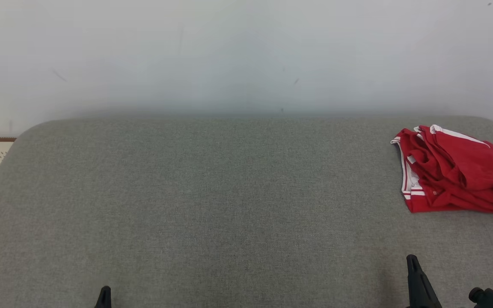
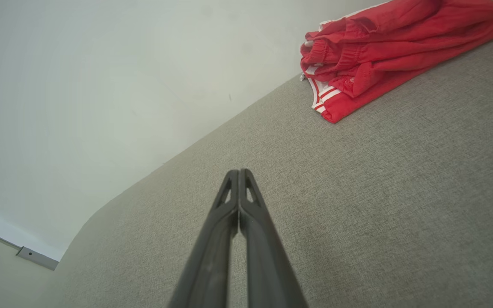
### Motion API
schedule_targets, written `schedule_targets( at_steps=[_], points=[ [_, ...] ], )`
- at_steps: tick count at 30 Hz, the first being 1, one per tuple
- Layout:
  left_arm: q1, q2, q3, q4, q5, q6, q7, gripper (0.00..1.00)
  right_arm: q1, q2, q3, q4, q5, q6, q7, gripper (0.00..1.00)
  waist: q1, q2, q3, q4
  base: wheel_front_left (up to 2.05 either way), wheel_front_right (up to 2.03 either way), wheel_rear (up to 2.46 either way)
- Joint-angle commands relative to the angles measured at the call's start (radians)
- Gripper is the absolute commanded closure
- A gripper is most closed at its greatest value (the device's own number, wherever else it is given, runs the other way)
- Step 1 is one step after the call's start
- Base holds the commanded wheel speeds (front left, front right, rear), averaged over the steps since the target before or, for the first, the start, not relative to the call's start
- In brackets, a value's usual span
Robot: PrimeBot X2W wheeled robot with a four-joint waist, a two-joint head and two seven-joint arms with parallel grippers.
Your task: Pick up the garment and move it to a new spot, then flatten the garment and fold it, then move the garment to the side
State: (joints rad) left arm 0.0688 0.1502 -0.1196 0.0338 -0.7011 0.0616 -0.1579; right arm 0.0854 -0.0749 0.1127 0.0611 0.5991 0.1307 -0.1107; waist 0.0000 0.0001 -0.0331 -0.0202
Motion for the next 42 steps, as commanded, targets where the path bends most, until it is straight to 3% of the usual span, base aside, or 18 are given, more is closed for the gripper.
schedule_targets(
  at_steps=[1, 42],
  points=[
    [-0.029, 0.003, 0.012, -0.004, -0.040, -0.011, 0.007, 1.00, -0.030, -0.011, -0.007, -0.007, 0.045, 0.000, 0.005, 1.00, 0.0000, -0.0001, 0.001, 0.000, 0.00, 0.00, 0.00],
    [-0.080, -0.026, 0.096, 0.076, -0.532, -0.108, 0.123, 1.00, -0.078, -0.025, -0.081, 0.051, 0.594, 0.000, 0.083, 1.00, 0.0000, -0.0001, 0.015, 0.009, 0.00, 0.00, 0.00]
  ],
)
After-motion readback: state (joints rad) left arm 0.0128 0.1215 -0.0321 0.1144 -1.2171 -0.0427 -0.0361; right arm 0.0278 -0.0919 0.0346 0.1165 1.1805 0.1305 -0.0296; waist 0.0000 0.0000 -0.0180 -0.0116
